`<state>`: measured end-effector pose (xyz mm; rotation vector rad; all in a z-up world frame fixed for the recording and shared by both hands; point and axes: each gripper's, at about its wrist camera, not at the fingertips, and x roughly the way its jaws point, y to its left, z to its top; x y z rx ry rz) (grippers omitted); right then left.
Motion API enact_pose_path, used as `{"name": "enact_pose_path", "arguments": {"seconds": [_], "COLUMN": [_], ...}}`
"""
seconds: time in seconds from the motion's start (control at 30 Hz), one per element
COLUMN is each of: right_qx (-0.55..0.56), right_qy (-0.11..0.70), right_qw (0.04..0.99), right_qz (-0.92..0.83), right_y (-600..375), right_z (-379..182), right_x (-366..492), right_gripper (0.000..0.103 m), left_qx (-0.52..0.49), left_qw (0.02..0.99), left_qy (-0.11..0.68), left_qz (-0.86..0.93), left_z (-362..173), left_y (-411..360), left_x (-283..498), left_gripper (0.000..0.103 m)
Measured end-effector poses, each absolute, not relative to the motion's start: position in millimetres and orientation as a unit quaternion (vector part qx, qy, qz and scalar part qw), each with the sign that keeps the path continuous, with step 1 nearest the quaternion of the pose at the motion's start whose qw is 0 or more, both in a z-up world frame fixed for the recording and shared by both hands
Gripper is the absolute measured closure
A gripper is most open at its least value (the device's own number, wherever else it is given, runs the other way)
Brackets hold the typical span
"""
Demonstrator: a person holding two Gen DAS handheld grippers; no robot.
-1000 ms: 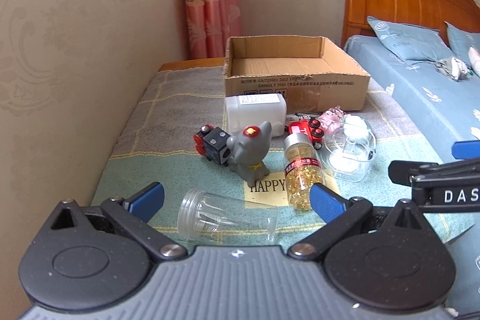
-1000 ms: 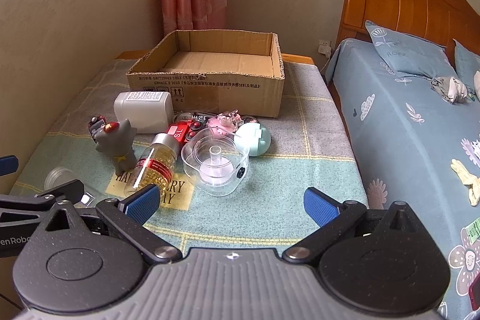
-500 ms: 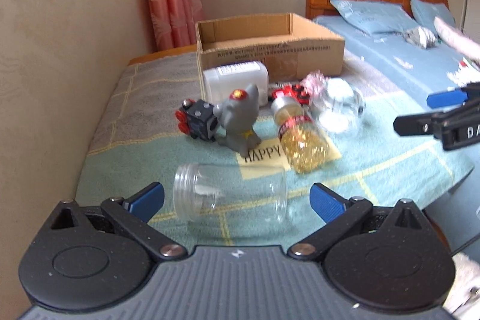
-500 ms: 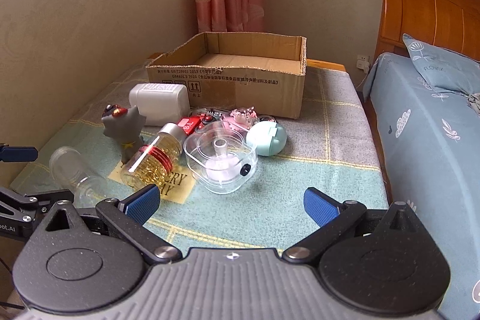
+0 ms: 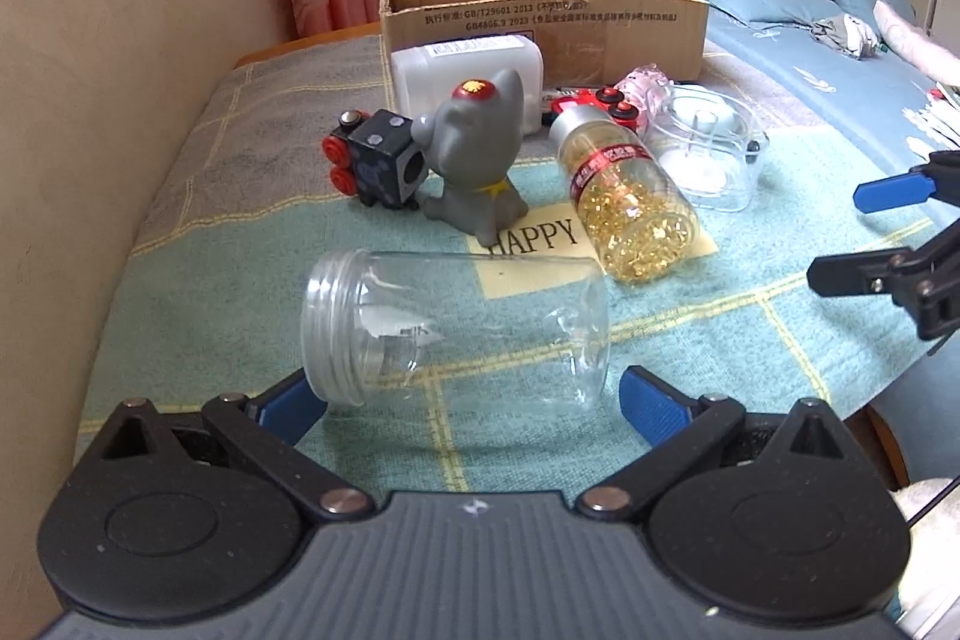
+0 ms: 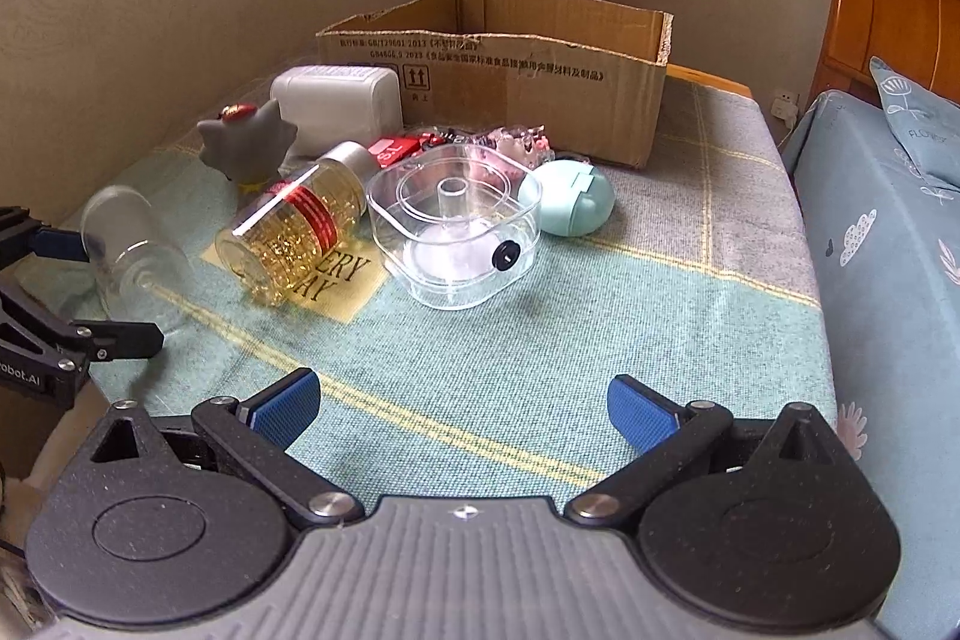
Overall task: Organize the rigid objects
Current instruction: 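Grasp the clear jar with the left tool while the right tool grasps the clear square container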
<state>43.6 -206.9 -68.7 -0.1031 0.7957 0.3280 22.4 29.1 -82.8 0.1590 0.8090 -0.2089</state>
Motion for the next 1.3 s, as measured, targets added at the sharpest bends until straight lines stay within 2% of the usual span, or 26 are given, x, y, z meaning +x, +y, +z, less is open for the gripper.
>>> {"name": "enact_pose_path", "arguments": {"seconds": [0.47,0.6,1.03,1.3], "right_qx": [-0.107,-0.112,-0.136,-0.151], "right_qy": [0.382,0.377,0.404,0.380], "right_qw": [0.891,0.888,0.868,0.873], "right_qz": [0.222,0.238,0.257,0.266], "right_y": [-204,-203,-192,-183], "right_z": [-81,-82,-77,-64], "right_x": [67,73,100,118], "right_gripper": [0.000,0.000,0.000,0.000], "left_qx": [0.040,0.035,0.009,0.002], "left_qw": [0.921,0.922,0.917,0.920], "left_qy": [0.381,0.379,0.395,0.387], "left_qz": [-0.070,-0.072,-0.050,-0.059], "left_z": [-82,-80,-72,-68], "left_y": [35,34,33,35], "left_x": [41,51,46,49], "left_gripper": [0.004,0.012,0.011,0.012]}}
